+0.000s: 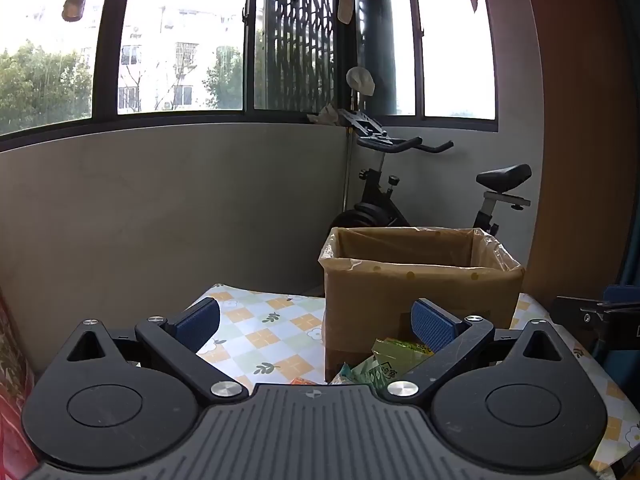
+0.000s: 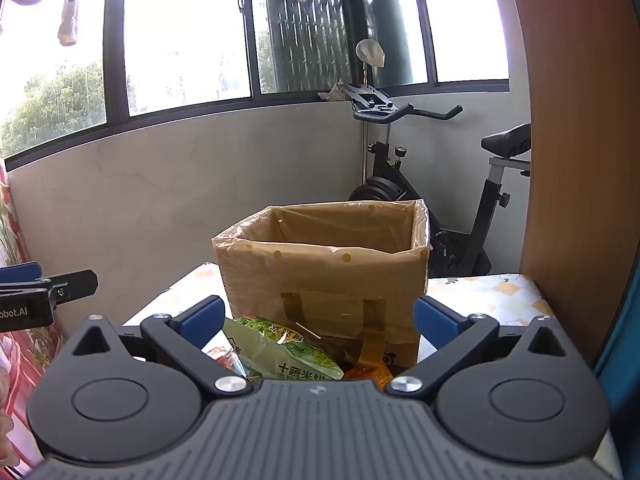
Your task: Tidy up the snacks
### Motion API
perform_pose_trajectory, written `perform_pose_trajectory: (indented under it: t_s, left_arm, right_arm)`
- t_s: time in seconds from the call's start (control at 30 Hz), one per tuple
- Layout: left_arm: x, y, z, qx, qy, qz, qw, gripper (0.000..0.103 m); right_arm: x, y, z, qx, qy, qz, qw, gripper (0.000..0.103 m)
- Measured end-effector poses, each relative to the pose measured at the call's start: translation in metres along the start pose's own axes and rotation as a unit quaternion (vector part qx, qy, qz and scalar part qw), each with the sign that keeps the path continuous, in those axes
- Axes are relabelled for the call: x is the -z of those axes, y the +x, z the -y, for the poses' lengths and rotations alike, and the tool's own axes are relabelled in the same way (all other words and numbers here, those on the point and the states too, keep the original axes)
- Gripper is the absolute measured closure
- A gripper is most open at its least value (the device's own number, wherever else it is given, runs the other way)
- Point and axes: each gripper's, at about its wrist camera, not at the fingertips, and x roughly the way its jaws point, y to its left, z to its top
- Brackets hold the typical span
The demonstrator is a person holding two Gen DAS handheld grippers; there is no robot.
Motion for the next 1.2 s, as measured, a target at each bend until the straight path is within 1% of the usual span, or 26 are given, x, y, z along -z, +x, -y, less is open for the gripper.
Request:
perform_pose_trajectory:
  t_s: [0.23,0.33,0.4,0.6,0.63,0.87,1.2]
  left_arm:
    - [-0.004,-0.001,0.001,-0.007,-0.002,0.001,1.0000,0.000]
    - [-0.007,-0.007,-0.001,-0.013,0.000,0.004,0.9999,0.000]
    - [-0.002,-0.003,0.003,-0.017,0.002,0.004,0.9998,0.000]
    - [-0.001,-0.001,0.003,-0.016,0.000,0.003,0.9999,0.000]
    - [0.000,-0.001,0.003,-0.016,0.000,0.003,0.9999,0.000]
    - [-0.001,0.000,0.004,-0.018,0.002,0.003,0.9998,0.000]
    - [-0.001,-0.001,0.005,-0.018,0.003,0.004,0.9998,0.000]
  right_arm:
    - [-0.001,-0.003,0.000,0.000,-0.001,0.001,1.000,0.000]
    - [0.000,-0.004,-0.002,0.000,-0.001,0.001,1.000,0.000]
    - [0.001,-0.003,-0.003,0.000,-0.002,0.001,1.000,0.000]
    - [-0.004,0.001,-0.001,0.000,-0.002,0.000,1.000,0.000]
    - [-0.004,-0.005,0.000,0.000,-0.003,0.000,1.000,0.000]
    - [-0.007,-0.011,0.000,0.003,-0.006,0.003,1.000,0.000]
    - [-0.003,-0.010,-0.003,0.003,-0.007,0.004,1.000,0.000]
